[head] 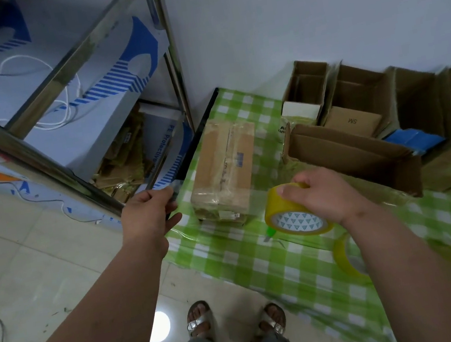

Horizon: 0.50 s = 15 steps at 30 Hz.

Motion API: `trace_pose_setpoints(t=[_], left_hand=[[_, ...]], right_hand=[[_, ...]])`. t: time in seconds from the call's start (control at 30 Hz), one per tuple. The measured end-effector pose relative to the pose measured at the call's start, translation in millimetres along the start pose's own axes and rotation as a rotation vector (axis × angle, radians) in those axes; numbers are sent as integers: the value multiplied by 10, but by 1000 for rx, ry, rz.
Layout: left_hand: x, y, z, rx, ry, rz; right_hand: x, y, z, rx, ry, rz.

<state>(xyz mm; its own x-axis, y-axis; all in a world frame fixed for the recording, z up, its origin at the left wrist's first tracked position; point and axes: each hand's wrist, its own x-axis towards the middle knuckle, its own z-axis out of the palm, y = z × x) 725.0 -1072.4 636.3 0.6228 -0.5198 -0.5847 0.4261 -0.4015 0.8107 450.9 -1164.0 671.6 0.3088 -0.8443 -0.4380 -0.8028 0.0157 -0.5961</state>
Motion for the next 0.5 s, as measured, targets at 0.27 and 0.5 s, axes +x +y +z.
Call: trace_pose_setpoints(t=[0.27, 0.5], left_hand=[[41, -73, 12, 34, 34, -12], [40, -173, 57, 184, 55, -21]], right_hand=[[51, 38, 43, -2, 5, 13], [119, 18, 175, -142, -36, 41]])
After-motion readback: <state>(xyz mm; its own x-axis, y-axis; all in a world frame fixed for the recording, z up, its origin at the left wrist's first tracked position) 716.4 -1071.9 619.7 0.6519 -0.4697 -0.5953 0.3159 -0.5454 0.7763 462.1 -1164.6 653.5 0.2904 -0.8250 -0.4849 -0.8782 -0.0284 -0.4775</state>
